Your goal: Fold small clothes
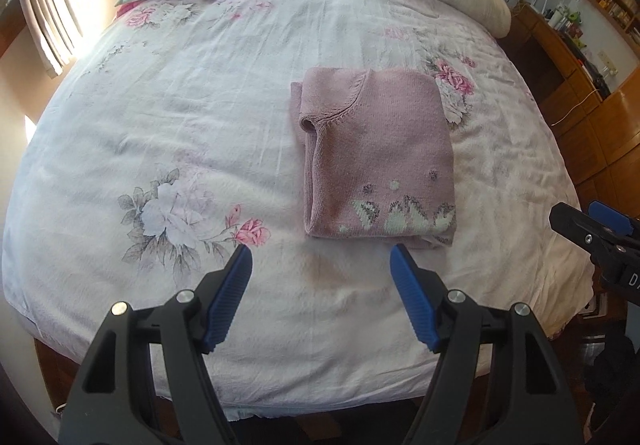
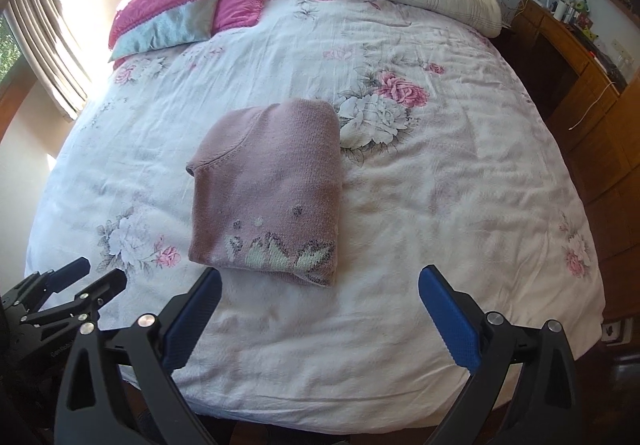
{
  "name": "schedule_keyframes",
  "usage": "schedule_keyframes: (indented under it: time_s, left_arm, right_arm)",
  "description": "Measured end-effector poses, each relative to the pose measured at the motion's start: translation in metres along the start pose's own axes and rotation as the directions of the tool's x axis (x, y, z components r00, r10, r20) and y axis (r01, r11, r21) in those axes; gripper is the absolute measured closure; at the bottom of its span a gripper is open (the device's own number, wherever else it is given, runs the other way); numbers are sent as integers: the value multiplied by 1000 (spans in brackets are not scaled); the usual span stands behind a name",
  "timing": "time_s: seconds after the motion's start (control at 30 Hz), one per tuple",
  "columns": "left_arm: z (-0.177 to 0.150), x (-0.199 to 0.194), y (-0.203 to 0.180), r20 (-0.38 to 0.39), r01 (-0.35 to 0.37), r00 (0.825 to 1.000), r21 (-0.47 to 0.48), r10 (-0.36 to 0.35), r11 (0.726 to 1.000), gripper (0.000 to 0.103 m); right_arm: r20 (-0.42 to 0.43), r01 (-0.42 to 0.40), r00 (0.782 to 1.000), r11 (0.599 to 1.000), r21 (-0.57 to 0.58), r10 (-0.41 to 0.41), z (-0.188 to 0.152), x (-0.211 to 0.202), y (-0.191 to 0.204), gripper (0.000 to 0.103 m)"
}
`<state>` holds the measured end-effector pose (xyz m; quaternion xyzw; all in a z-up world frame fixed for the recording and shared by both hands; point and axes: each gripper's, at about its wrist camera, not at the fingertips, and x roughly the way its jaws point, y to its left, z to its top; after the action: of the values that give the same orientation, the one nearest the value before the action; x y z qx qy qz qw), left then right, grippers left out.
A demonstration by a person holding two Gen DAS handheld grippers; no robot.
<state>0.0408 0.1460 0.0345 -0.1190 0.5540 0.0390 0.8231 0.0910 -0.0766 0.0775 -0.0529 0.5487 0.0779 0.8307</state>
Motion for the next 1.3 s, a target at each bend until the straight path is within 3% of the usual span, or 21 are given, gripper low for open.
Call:
schedule_keyframes:
  time_s: [0.5, 0.7, 1.3]
  left_arm:
    - [-3, -5, -7, 7, -6, 1000, 23, 5, 1000, 31]
    - [-2, -4, -8, 9, -7, 1000, 28, 7, 1000, 31]
    - [7, 8, -6, -7, -8, 1000, 17, 9, 1000, 31]
  right_arm:
    - [43, -94, 995, 995, 15, 94, -2, -15, -4, 4]
    - [47, -64, 997, 998, 18, 64, 0, -13, -5, 4]
    - [-66, 11, 998, 999, 47, -8, -2, 24, -21, 4]
